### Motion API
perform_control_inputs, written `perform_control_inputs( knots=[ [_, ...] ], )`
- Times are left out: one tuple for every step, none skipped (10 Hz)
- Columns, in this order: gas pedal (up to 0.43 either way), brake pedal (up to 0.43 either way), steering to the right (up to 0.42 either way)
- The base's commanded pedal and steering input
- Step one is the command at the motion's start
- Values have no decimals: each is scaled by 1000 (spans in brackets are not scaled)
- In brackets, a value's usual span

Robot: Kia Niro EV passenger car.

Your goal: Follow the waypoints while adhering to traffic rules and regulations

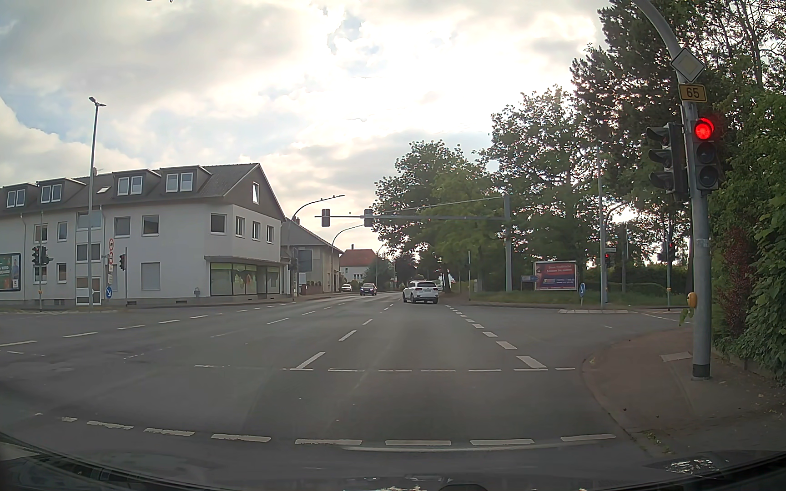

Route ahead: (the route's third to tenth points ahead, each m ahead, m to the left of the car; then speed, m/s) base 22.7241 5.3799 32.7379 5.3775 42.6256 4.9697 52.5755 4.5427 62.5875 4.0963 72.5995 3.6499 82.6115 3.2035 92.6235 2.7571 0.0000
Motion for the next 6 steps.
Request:
perform_control_inputs(
  knots=[
    [0, 0, -10],
    [0, 0, -9],
    [0, 0, -10],
    [0, 0, -10],
    [0, 0, -9],
    [0, 0, -10]
  ],
)
